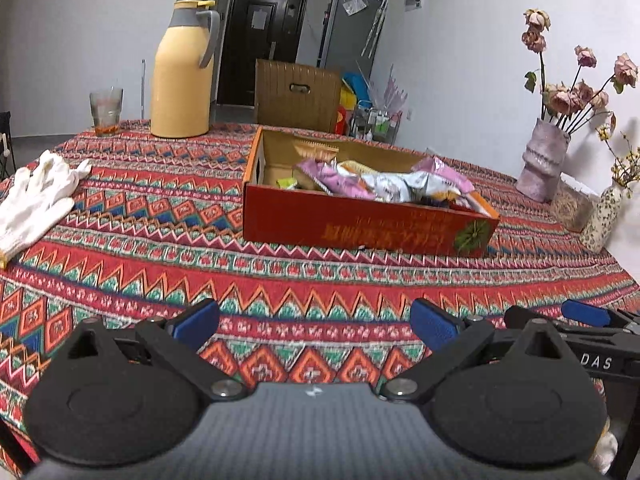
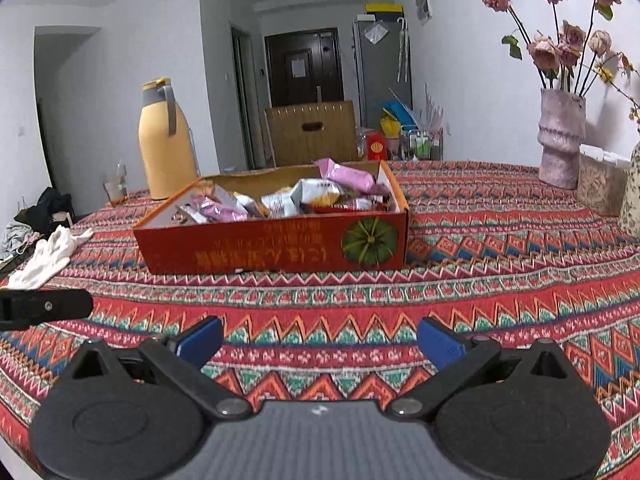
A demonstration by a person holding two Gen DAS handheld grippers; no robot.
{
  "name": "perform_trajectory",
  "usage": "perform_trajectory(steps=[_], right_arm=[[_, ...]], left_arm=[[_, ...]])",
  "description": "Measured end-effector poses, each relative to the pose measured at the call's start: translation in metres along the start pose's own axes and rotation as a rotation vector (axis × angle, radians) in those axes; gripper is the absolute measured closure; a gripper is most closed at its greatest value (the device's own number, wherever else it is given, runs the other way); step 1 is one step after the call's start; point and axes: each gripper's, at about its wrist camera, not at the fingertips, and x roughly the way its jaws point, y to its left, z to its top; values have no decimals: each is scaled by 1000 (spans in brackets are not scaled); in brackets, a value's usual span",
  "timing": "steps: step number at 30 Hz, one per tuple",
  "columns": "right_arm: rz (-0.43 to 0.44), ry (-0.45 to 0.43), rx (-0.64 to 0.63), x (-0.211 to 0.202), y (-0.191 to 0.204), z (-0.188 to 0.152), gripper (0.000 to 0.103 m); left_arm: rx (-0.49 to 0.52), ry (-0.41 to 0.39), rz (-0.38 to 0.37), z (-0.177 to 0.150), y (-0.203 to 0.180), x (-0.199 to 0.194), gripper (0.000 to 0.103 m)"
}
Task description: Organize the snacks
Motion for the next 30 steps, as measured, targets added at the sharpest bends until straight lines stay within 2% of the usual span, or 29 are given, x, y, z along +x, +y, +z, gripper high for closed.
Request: perform_trajectory(steps=[11,30], right_arm=[[-5,26,4,1,-2,-9,0],[-8,45,11,6,-6,-15,0]], left_arm=[[5,43,-7,-14,2,3,0],[15,64,-13,-18,-2,8,0]])
